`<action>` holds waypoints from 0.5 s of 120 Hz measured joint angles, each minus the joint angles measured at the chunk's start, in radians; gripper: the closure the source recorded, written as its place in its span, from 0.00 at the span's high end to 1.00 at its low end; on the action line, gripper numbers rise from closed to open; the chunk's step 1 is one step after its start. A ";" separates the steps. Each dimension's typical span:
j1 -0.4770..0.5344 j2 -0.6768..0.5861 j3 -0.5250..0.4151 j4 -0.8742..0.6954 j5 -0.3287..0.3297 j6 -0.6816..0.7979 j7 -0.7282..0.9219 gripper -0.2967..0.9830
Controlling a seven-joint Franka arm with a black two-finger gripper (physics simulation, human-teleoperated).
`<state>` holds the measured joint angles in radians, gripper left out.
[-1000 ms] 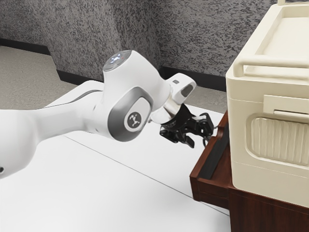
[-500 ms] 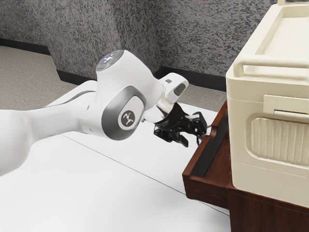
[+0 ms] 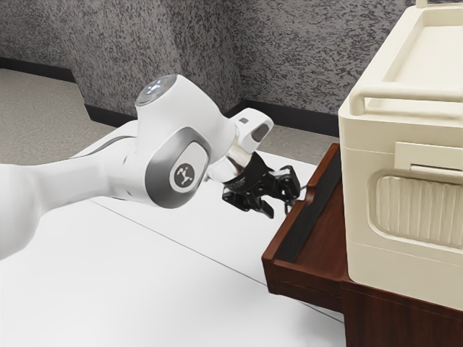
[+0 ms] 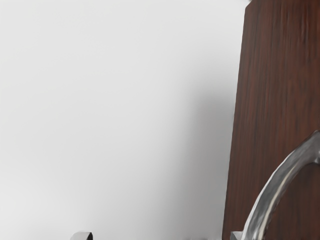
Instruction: Pull the drawer handle with one arm to open the drawer
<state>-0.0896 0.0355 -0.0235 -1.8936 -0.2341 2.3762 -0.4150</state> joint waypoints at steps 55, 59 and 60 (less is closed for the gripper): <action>0.015 -0.018 -0.002 -0.011 0.013 -0.001 0.009 0.48; 0.020 -0.019 -0.004 -0.012 0.014 -0.002 0.010 0.48; 0.021 -0.019 -0.005 -0.012 0.015 -0.002 0.010 0.48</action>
<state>-0.0686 0.0164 -0.0286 -1.9060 -0.2196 2.3746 -0.4052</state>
